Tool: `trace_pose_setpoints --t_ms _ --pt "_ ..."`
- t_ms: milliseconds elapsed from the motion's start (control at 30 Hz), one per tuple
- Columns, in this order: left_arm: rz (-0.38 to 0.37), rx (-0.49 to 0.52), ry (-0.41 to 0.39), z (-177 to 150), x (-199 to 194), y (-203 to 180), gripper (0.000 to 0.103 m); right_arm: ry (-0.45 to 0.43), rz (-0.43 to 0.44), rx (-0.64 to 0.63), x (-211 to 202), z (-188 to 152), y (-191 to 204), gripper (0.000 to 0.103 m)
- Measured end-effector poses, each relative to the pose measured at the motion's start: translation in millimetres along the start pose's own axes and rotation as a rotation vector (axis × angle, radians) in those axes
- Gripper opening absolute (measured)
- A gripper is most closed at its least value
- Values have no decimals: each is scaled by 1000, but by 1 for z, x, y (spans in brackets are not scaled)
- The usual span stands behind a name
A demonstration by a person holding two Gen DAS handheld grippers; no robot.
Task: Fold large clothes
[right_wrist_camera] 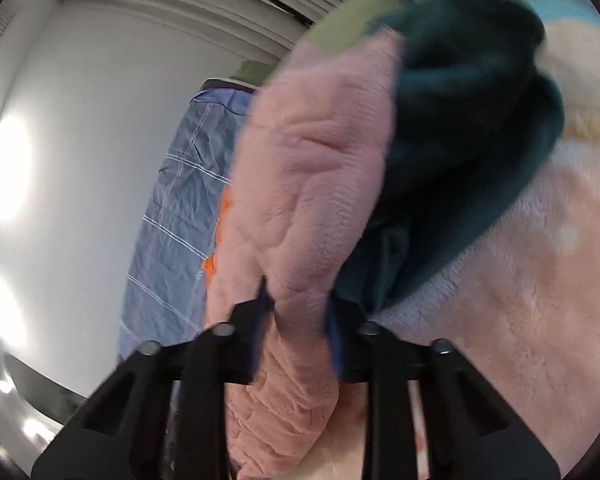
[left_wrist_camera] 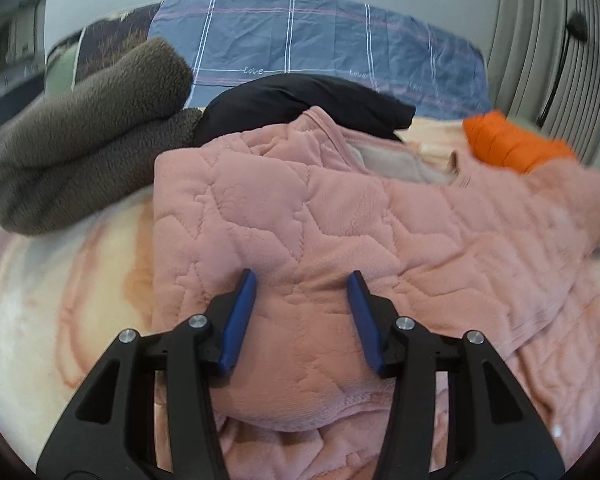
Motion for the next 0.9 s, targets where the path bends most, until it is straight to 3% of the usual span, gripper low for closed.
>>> trace_pose_setpoints --t_ms 133,233,333,433,533,567,600,667,767,900 --pt "-20 -16 0 0 -1 0 49 -37 58 -223 -13 -3 91 13" --pt "-30 -22 -1 1 -2 0 49 -32 183 -386 -22 -30 181 13" --pt "-58 -40 -3 2 -4 1 50 16 329 -590 -30 -89 272 13" --pt "-88 -60 -1 3 -7 3 51 129 475 -760 -26 -174 332 14" --pt "-132 -80 2 4 -9 3 57 315 506 -882 2 -260 349 25" --pt "-159 -90 5 4 -11 3 61 392 484 -918 16 -287 345 37" --pt "-181 -98 8 4 -11 3 64 447 464 -934 29 -302 339 45" --pt "-227 -116 12 4 -14 3 70 532 423 -931 45 -325 322 46" --pt "-304 -142 24 4 -17 2 78 553 403 -867 50 -325 288 49" --pt "-342 -167 25 5 -20 -1 82 495 423 -863 42 -322 270 51"
Point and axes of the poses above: each gripper's, at about its wrist camera, not at the fingertips, and x roughly the way its jaws point, y to its left, z to its top, the point moved 7 cm from there along x, roughly the way its jaws point, and after that the axes turned 14 degrees about -x, right-handed, at the moved point
